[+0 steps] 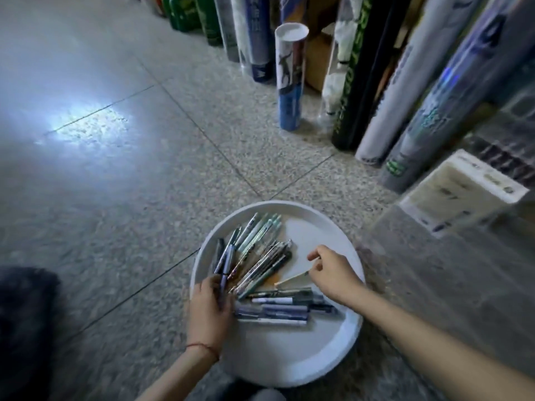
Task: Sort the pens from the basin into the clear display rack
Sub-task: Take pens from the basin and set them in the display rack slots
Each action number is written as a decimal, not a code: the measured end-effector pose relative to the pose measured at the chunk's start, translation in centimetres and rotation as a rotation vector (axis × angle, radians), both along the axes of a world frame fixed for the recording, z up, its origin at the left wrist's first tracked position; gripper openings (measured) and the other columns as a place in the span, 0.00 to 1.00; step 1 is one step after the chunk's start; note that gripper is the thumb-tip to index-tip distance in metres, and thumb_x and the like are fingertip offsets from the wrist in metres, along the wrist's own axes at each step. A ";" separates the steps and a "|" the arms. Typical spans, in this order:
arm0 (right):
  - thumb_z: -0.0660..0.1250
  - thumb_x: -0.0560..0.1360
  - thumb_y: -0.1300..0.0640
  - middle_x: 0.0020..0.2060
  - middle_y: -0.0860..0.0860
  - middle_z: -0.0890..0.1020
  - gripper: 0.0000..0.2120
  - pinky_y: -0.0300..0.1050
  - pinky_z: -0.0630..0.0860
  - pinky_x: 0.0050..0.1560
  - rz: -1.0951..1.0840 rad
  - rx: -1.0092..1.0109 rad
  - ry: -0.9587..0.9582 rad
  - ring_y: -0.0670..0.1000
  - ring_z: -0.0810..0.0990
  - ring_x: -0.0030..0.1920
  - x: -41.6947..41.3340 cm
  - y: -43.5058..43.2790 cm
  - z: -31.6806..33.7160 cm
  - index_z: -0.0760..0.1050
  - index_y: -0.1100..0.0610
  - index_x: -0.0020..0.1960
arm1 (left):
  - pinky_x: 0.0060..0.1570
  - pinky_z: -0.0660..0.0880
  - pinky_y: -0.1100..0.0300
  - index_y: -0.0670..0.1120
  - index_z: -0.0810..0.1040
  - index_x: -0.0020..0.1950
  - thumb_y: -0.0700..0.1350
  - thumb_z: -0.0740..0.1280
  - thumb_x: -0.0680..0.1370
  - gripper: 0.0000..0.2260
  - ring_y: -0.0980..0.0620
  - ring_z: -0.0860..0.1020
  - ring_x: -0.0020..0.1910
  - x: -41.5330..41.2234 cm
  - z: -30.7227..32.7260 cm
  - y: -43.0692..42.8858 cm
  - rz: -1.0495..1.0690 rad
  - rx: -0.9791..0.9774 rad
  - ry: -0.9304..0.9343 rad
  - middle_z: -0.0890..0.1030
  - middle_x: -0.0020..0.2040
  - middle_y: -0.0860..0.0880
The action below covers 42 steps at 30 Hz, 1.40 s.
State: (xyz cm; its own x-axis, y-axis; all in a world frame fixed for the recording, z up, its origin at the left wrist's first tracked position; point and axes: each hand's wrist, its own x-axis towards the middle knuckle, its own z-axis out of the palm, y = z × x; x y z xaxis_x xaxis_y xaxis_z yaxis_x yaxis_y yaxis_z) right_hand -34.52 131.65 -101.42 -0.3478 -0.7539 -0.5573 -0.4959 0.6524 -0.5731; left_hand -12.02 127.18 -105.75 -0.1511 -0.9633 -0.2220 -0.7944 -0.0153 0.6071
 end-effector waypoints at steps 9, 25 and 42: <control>0.61 0.75 0.66 0.50 0.56 0.80 0.08 0.45 0.73 0.54 0.081 -0.121 -0.023 0.55 0.77 0.52 4.3 -4.2 -0.7 0.76 0.60 0.51 | 0.38 0.65 0.56 0.47 0.64 0.45 0.42 0.67 0.73 0.10 0.40 0.77 0.45 -0.7 0.6 -0.3 0.073 0.101 -0.075 0.78 0.44 0.44; 0.61 0.75 0.67 0.42 0.50 0.76 0.08 0.34 0.66 0.42 0.007 -0.125 -0.134 0.47 0.73 0.45 4.6 -5.2 -1.1 0.76 0.57 0.49 | 0.50 0.70 0.57 0.44 0.65 0.58 0.40 0.53 0.80 0.08 0.46 0.72 0.58 -2.6 1.4 -5.2 -0.228 -0.060 -0.605 0.72 0.58 0.46; 0.61 0.78 0.63 0.42 0.54 0.80 0.06 0.43 0.78 0.41 -0.216 -0.284 -0.910 0.49 0.80 0.38 -0.9 -5.7 6.2 0.75 0.59 0.53 | 0.32 0.79 0.58 0.39 0.73 0.44 0.38 0.54 0.80 0.10 0.50 0.78 0.29 -7.0 11.0 -2.2 0.054 0.976 0.845 0.77 0.32 0.45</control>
